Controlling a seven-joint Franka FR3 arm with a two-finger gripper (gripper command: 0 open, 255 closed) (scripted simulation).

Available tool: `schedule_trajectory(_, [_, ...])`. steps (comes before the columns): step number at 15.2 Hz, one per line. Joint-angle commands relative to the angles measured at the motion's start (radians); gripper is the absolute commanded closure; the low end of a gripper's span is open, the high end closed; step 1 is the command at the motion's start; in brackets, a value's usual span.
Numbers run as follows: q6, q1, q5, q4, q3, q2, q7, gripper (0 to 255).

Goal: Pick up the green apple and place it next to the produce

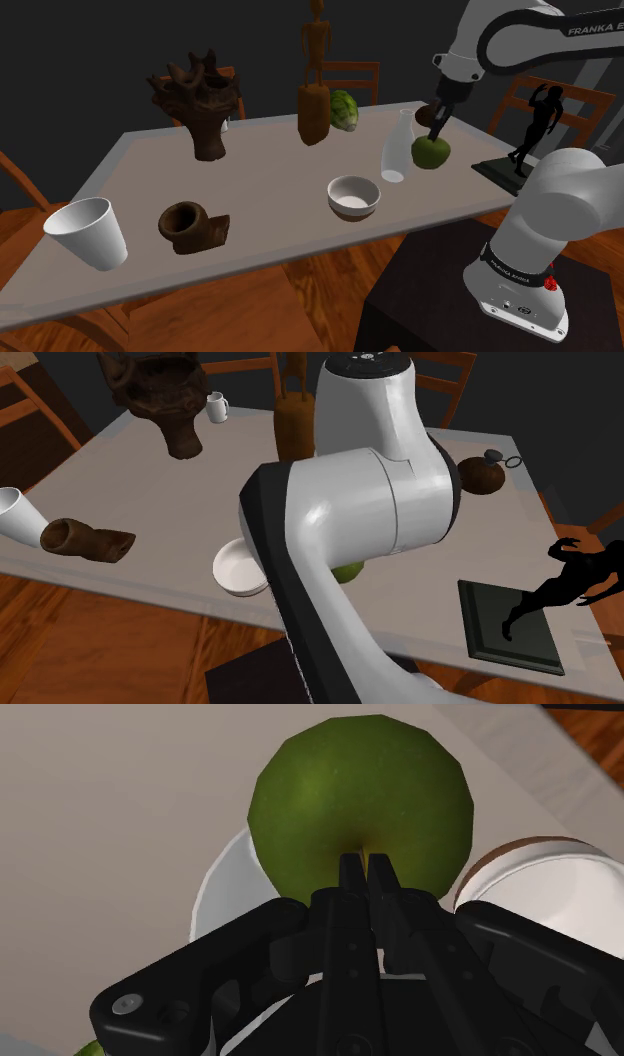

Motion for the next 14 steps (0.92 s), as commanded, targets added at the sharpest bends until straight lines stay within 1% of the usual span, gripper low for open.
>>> schedule_trajectory(1, [-0.028,0.004,0.006,0.029,0.006,0.001,-0.001,255])
schedule_trajectory(14, [-0.185,0.019,0.037,0.216,0.033,0.031,-0.012,255])
